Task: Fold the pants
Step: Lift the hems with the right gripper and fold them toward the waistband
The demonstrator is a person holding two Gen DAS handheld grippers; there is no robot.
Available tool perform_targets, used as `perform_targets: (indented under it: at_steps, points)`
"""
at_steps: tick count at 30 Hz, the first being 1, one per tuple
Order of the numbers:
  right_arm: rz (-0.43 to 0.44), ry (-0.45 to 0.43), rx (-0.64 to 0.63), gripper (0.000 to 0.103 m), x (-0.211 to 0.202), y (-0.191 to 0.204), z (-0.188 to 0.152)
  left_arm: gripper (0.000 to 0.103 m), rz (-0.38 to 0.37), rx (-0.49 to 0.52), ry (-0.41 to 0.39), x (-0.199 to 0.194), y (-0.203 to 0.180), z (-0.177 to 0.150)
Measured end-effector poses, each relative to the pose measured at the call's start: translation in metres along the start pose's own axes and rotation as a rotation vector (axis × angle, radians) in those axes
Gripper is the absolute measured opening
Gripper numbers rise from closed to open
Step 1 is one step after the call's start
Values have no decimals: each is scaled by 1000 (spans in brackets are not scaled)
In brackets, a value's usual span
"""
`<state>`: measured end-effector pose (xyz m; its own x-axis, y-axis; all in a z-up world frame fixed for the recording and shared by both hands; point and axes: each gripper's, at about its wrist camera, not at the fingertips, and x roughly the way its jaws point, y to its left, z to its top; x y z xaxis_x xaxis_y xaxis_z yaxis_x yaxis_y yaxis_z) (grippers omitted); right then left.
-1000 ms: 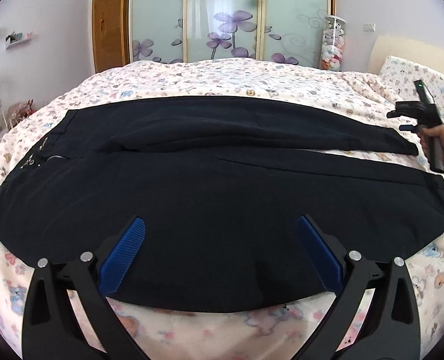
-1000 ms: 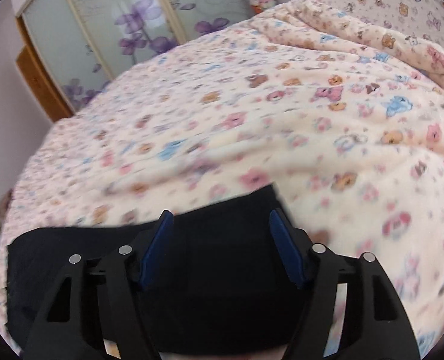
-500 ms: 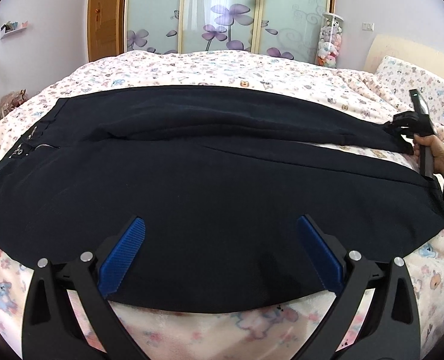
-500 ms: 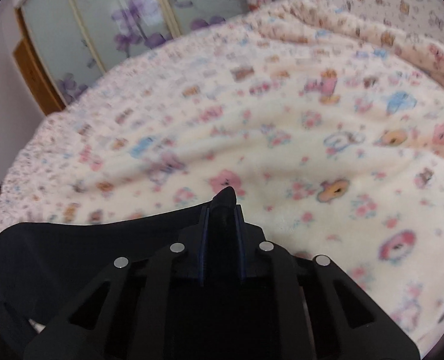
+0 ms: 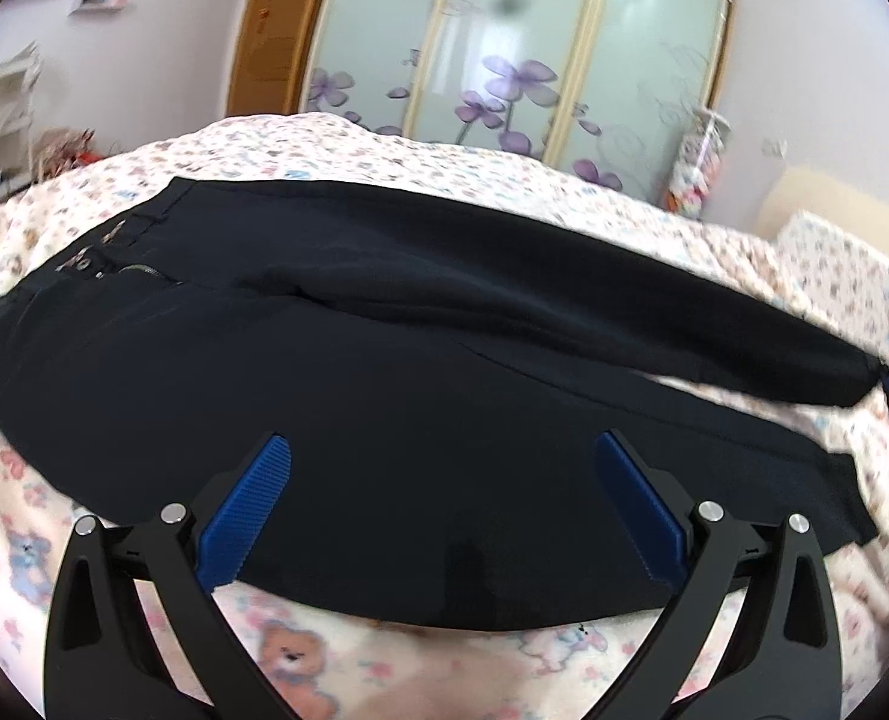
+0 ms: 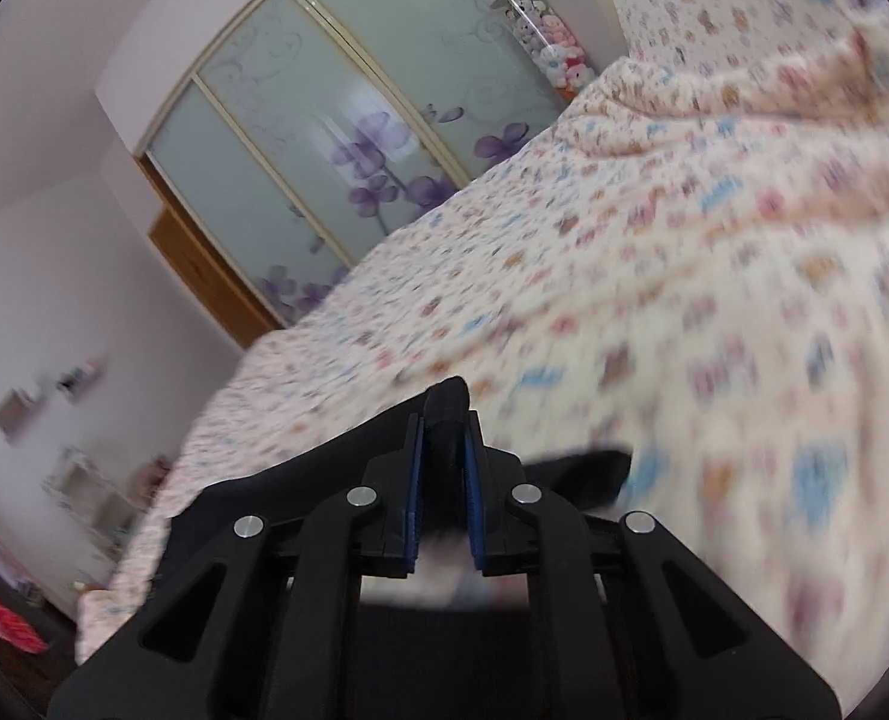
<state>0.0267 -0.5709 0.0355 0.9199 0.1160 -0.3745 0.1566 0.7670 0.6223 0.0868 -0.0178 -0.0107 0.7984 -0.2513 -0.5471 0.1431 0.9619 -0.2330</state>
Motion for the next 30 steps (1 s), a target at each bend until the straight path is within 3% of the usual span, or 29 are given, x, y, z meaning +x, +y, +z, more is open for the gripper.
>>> perform_targets:
  at_steps: [4,9,12,14,16,19,21,24,27,30]
  points:
    - [19,47,42,10,-42,-2,-55,101,13,-49,-41,-13,12,4]
    - [-182,215,-21,10,-41,-2,-113,101,46,-50,-85,-27,15,4]
    - [-246,272,-37,13,-32,-2,-122,101,61,-40,-81,-29,15,4]
    - [-285,284,-36,35,-36,4,-121,101,65,-42,-75,-29,16,3]
    - [-308,280,26,46,-46,3,-117,101,60,-54,-64,-29,19,4]
    - [-215,234,251,46,-64,-8,-113,101,34,-89,-35,-26,28,5]
    - [-95,237,466,46,-66,-17,-118,101,22,-107,-9,-22,31,4]
    - [13,252,657,46,-56,-11,-132,101,43,-102,-22,-23,32,4]
    - [21,253,733,46,-37,-6,-139,101,79,-58,-45,-27,27,4]
    - [-50,220,765,46,-18,-9,-139,101,91,-24,-38,-27,23,3]
